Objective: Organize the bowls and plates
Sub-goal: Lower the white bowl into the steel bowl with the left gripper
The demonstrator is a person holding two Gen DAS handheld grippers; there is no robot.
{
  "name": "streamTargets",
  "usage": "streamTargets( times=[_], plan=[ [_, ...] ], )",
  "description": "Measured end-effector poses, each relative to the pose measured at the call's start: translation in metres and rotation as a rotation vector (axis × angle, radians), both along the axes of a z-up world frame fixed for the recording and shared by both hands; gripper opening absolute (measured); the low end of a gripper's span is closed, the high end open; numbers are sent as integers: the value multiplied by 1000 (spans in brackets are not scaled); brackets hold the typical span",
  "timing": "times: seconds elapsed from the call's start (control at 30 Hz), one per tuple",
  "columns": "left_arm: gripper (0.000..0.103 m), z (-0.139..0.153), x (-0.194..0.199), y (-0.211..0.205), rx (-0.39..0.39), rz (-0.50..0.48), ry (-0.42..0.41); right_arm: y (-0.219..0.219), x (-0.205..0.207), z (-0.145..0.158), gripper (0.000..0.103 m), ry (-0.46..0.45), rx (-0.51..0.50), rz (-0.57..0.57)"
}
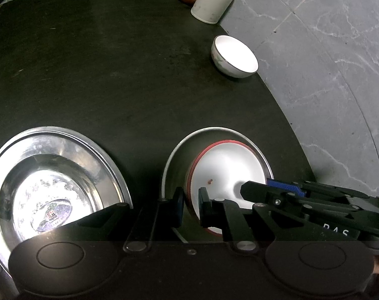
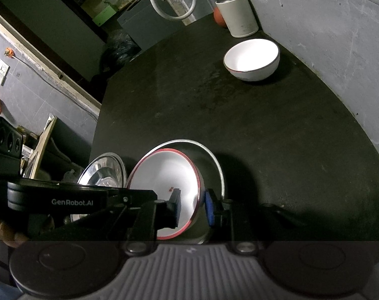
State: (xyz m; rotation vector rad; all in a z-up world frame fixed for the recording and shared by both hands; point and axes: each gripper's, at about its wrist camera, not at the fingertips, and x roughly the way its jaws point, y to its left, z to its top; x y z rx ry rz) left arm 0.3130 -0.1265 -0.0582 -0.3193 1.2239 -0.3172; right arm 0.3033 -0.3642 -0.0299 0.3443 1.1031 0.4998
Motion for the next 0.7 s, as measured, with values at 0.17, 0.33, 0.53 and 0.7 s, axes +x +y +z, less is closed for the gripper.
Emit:
streamTargets(
  times=[0.17, 0.33, 0.53, 0.7],
  plan=[
    [13, 1, 2, 0, 2, 7, -1, 0, 0, 0, 27, 0, 1, -2],
    [14, 2, 1, 2, 2, 13, -3, 0, 0, 0, 27, -2, 2, -4],
    [14, 3, 0, 3, 1, 16, -2, -2, -1, 1, 27, -8, 3, -5],
    [14, 4, -2, 5, 6, 13, -10, -3, -2, 3, 28, -12, 2, -7]
  ],
)
